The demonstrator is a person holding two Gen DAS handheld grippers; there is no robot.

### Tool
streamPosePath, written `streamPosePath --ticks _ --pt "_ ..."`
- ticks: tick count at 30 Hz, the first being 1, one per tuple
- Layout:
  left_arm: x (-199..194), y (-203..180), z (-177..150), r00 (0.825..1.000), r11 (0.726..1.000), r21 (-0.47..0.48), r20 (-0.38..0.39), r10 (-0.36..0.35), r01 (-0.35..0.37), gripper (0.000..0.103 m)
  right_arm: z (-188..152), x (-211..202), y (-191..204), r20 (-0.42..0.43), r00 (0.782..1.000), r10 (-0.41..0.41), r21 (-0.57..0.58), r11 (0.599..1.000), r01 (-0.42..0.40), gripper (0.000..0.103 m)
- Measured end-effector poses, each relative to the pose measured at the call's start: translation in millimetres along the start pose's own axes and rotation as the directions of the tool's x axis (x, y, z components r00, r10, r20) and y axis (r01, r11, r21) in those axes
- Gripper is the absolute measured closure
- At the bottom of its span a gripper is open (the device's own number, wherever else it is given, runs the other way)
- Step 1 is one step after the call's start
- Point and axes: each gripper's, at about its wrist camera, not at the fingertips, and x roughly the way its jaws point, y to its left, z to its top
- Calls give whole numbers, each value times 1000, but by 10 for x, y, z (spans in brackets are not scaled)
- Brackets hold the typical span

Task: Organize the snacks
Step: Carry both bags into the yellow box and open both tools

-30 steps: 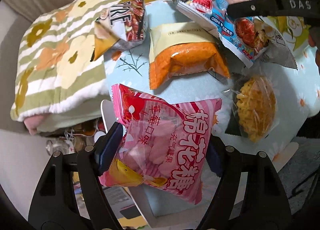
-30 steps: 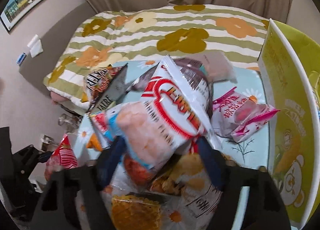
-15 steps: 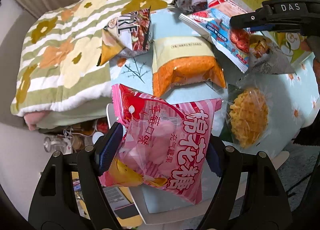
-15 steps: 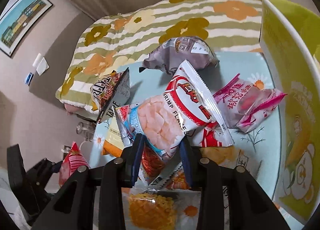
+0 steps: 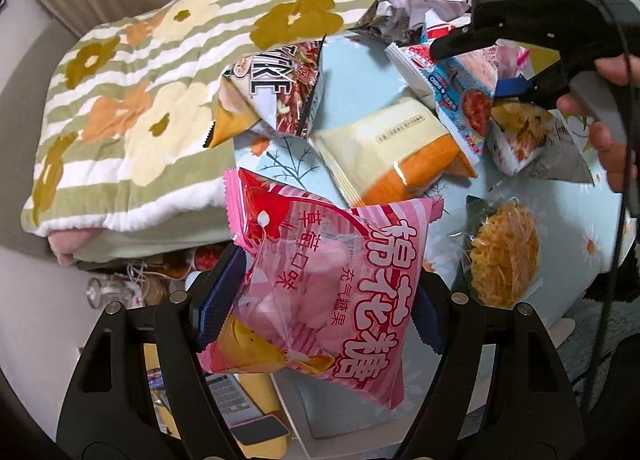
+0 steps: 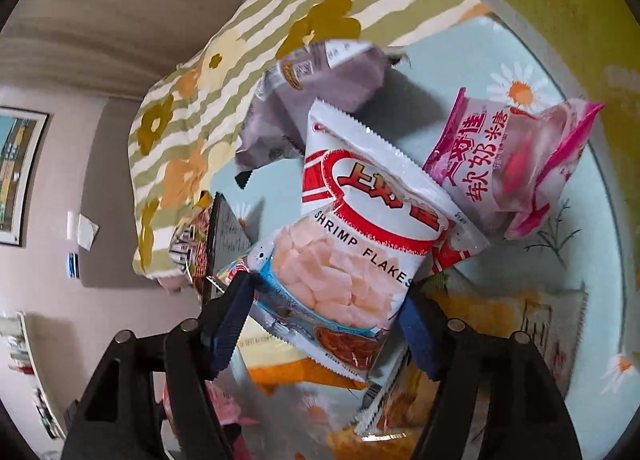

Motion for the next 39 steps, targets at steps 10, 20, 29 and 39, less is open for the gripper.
streamPosePath --ticks 10,20,29,39 --pt "-11 62 0 1000 1000 0 4 -12 12 30 -55 -48 -3 13 1000 -5 -58 998 6 68" --pt "-98 64 17 999 1000 12 31 -21 20 30 -186 -222 -34 12 998 55 -88 995 -54 80" --pt "-167 79 13 999 1000 4 48 -21 21 30 -429 -365 134 -86 996 -18 -276 961 -7 82" --pt "-312 132 -56 997 999 -33 80 -6 9 30 -356 -634 856 -108 944 -313 -859 507 70 10"
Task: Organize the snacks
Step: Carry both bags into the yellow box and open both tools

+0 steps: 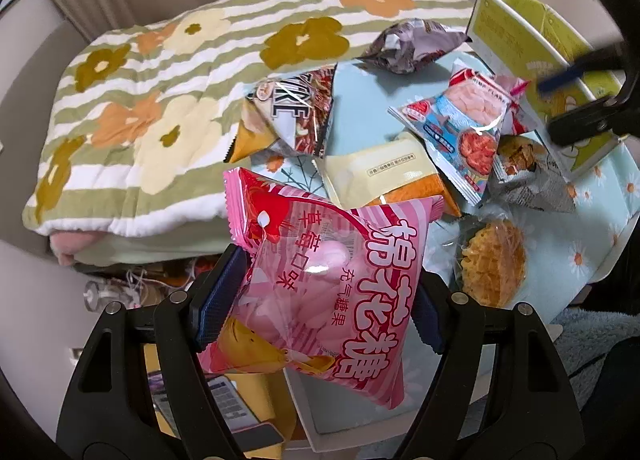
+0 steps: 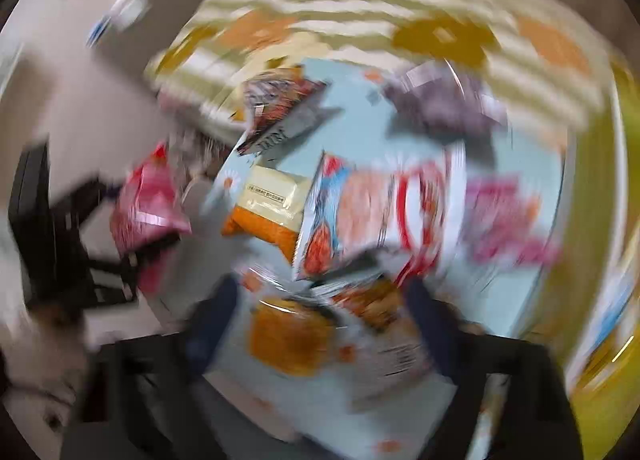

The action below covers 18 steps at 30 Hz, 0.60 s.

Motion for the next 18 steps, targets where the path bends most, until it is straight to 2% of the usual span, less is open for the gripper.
streamPosePath --ticks 1,3,6,7,10,14,16,18 --pt "-14 5 -6 1000 1000 -5 3 3 -3 30 58 -19 21 -14 999 -45 -94 995 44 10" --pt "-34 13 -14 1000 1000 -15 7 11 -11 30 174 31 91 -78 991 -113 -309 948 84 10" --pt "-65 11 -33 1000 999 -29 6 26 -26 30 248 281 162 -156 967 -200 -578 813 75 10" --pt "-80 8 -41 999 999 -33 5 33 -33 30 248 419 153 -194 952 -236 -659 750 52 10" --pt "-101 12 -71 999 997 -50 0 53 -53 30 217 678 37 -237 924 -300 -759 651 16 10" --pt "-82 45 -112 998 994 -88 -19 64 -65 30 275 956 -60 -259 912 -317 -816 577 -31 10" --pt "-60 56 -128 997 992 -106 -31 67 -70 30 304 1086 -85 -268 910 -316 -826 561 -48 10" --pt "-43 67 -141 997 990 -118 -39 68 -72 30 332 1195 -118 -283 912 -296 -820 568 -71 11"
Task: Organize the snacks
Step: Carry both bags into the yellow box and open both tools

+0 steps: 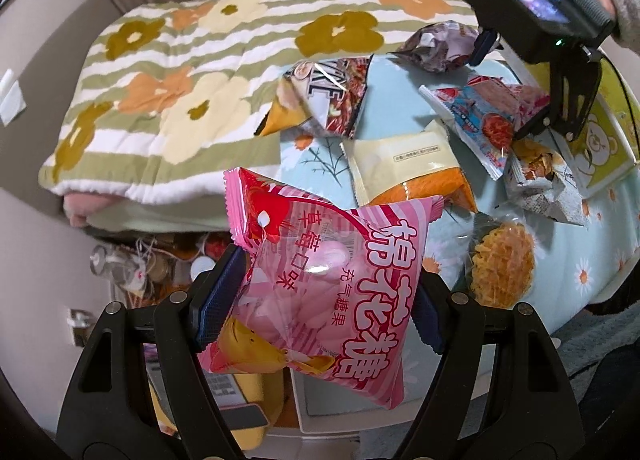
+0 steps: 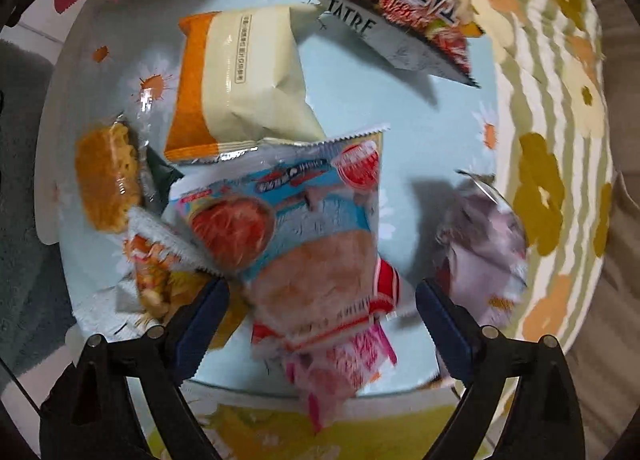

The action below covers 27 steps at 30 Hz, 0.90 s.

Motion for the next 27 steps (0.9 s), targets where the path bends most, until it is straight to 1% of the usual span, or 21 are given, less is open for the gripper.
streamPosePath --ticks 1,2,3,4,5,7,11,13,16,19,21,23,24,27 --pt "11 1 -2 1000 1000 -7 -4 0 0 30 14 37 -11 0 1000 8 -2 1000 -8 14" --pt "17 -1 0 1000 1000 -11 -6 1 -1 30 35 61 12 1 1000 14 -10 1000 -14 26" --pt "24 -7 3 1000 1000 -14 -8 1 -1 30 38 98 12 -4 1000 16 -17 1000 -16 41" --pt "26 -16 8 1000 1000 -17 -8 0 0 30 37 135 7 -15 1000 8 -22 1000 -9 43" --pt "24 -29 8 1000 1000 -19 -7 -1 1 30 44 135 14 -7 1000 -1 -27 1000 1 43" --pt "11 -53 24 1000 1000 -18 -2 -4 4 30 36 96 36 12 1000 -5 -28 1000 5 47" --pt "-47 -86 71 1000 1000 -6 15 -7 7 30 -19 -105 76 65 998 -26 19 1000 25 49" --pt "-102 -105 98 1000 1000 0 28 -13 13 30 -48 -249 81 93 995 -46 53 998 41 49" --pt "-187 -129 129 999 1000 17 47 -19 19 30 -97 -497 105 123 991 -49 129 991 33 49" --pt "-317 -164 185 996 998 50 78 -33 30 30 -183 -775 149 148 987 -60 225 974 26 49" --pt "-405 -197 248 994 996 74 102 -50 42 30 -299 -984 232 164 984 -73 303 953 20 49" --pt "-505 -246 325 989 992 112 132 -68 53 30 -442 -1182 224 187 979 -79 405 914 -4 49" --pt "-552 -279 368 986 989 133 147 -78 59 30 -532 -1289 224 199 976 -85 467 884 -18 49" --pt "-695 -429 534 975 978 193 189 -116 79 30 -770 -1480 271 215 970 -110 594 804 -41 49"
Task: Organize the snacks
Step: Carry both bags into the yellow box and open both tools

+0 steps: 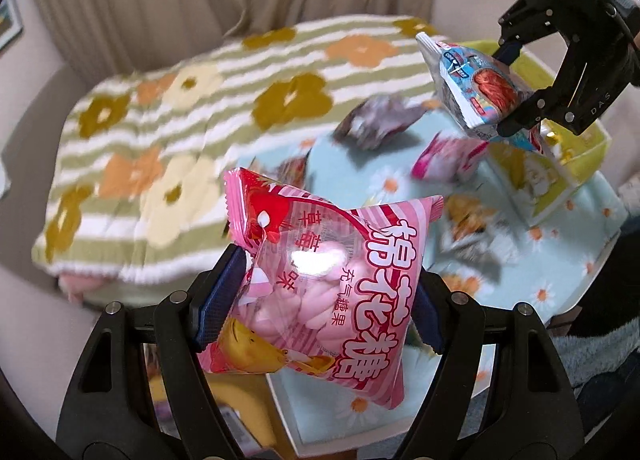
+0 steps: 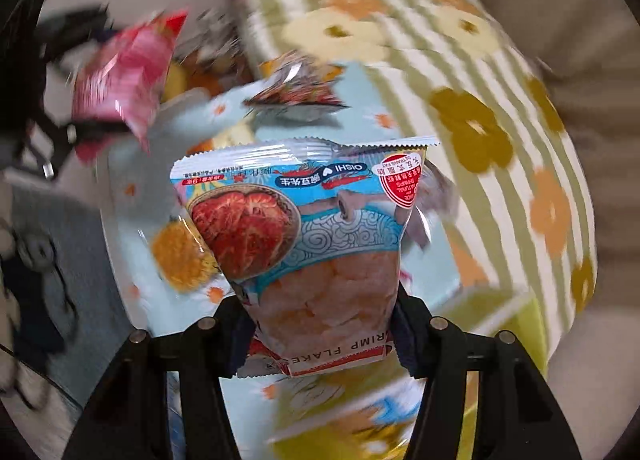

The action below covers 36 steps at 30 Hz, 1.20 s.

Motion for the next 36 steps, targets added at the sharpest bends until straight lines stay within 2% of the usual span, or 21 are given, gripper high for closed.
streamPosePath --ticks 3,7,13,18,23,31,34,35,36 --pt "-77 -184 247 998 998 59 49 -28 25 30 -249 -215 -102 27 999 -34 135 990 30 49" --pt "-161 -507 563 993 993 107 97 -68 57 30 -661 -434 -287 54 995 -86 278 958 67 49" --pt "-198 -1206 1027 980 980 165 146 -136 111 30 -1382 -662 -637 107 984 -142 454 887 78 49" --pt "-22 -1853 1314 970 968 172 125 -208 185 30 -1991 -746 -896 186 968 -168 592 806 27 49" --pt "266 -2446 1488 962 959 140 84 -258 245 30 -2480 -751 -1093 247 948 -199 695 719 -30 49" --pt "787 -3024 1512 961 958 85 -6 -276 275 28 -2929 -609 -1254 286 939 -190 766 634 -105 49" --pt "866 -3175 1502 970 961 134 5 -245 242 16 -3039 -553 -1271 300 936 -185 781 611 -130 49" --pt "898 -3243 1502 975 963 157 0 -224 221 1 -3066 -537 -1282 307 934 -181 783 606 -140 49" --pt "896 -3285 1490 979 965 165 0 -206 203 1 -3098 -524 -1288 314 932 -179 787 598 -151 49"
